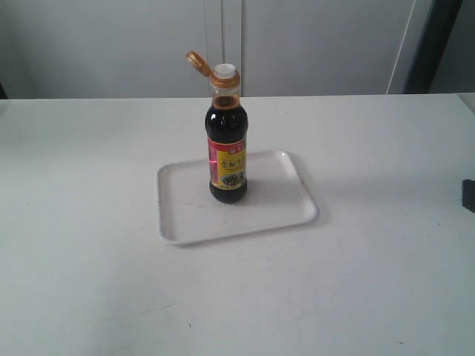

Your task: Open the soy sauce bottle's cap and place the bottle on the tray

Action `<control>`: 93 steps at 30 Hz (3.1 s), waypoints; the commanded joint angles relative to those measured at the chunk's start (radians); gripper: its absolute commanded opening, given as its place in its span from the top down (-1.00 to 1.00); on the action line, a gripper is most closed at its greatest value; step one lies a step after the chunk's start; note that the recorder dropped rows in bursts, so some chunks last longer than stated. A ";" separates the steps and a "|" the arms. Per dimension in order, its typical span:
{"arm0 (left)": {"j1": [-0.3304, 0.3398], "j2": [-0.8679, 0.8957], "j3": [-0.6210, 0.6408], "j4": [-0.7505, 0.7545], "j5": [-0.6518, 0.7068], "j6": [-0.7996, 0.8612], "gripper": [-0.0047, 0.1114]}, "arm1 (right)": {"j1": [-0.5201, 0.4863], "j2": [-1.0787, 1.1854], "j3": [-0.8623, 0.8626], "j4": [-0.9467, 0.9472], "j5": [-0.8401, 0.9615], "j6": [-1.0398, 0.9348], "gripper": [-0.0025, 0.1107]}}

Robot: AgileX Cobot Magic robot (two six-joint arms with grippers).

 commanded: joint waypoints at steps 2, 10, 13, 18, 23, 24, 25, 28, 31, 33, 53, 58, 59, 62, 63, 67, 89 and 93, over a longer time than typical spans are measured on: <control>0.005 -0.074 0.090 -0.021 -0.160 -0.008 0.92 | -0.004 -0.148 0.100 0.063 -0.131 0.005 0.96; 0.005 -0.174 0.213 -0.028 -0.255 -0.008 0.92 | -0.004 -0.360 0.233 0.101 -0.190 0.005 0.96; 0.005 -0.206 0.245 -0.033 -0.255 -0.026 0.92 | -0.004 -0.431 0.280 0.101 -0.218 0.005 0.96; 0.005 -0.244 0.279 -0.035 -0.251 -0.042 0.92 | -0.004 -0.505 0.341 0.094 -0.225 0.001 0.96; 0.005 -0.247 0.279 -0.036 -0.246 -0.083 0.92 | -0.004 -0.526 0.381 0.094 -0.225 -0.002 0.96; 0.005 -0.247 0.279 -0.036 -0.244 -0.083 0.92 | -0.004 -0.526 0.392 0.094 -0.225 0.002 0.96; 0.005 -0.247 0.279 -0.036 -0.244 -0.083 0.92 | -0.004 -0.526 0.392 0.094 -0.219 0.002 0.96; 0.005 -0.247 0.279 -0.036 -0.244 -0.083 0.92 | -0.004 -0.526 0.392 0.094 -0.215 0.002 0.96; 0.005 -0.247 0.279 -0.036 -0.244 -0.083 0.92 | -0.004 -0.526 0.392 0.094 -0.215 0.002 0.96; 0.005 -0.247 0.279 -0.036 -0.244 -0.083 0.92 | -0.004 -0.526 0.392 0.094 -0.215 0.002 0.96; 0.064 -0.434 0.364 -0.034 -0.142 0.021 0.92 | -0.004 -0.526 0.392 0.094 -0.215 0.002 0.96; 0.148 -0.499 0.436 -0.059 -0.140 0.021 0.92 | -0.004 -0.526 0.392 0.094 -0.215 0.002 0.96; 0.159 -0.510 0.448 -0.059 -0.140 0.021 0.92 | -0.004 -0.526 0.392 0.094 -0.215 0.002 0.96; 0.188 -0.538 0.482 -0.059 -0.140 0.021 0.92 | -0.004 -0.526 0.392 0.094 -0.215 0.002 0.96; 0.196 -0.545 0.499 -0.059 -0.142 0.021 0.92 | -0.004 -0.526 0.392 0.094 -0.215 0.002 0.96; 0.216 -0.576 0.550 -0.075 -0.141 0.021 0.92 | -0.004 -0.526 0.392 0.094 -0.215 0.002 0.96; 0.262 -0.586 0.553 -0.097 -0.100 0.012 0.92 | -0.004 -0.526 0.392 0.094 -0.215 0.002 0.96; 0.262 -0.586 0.553 -0.097 -0.100 0.012 0.92 | -0.004 -0.526 0.392 0.094 -0.215 0.002 0.96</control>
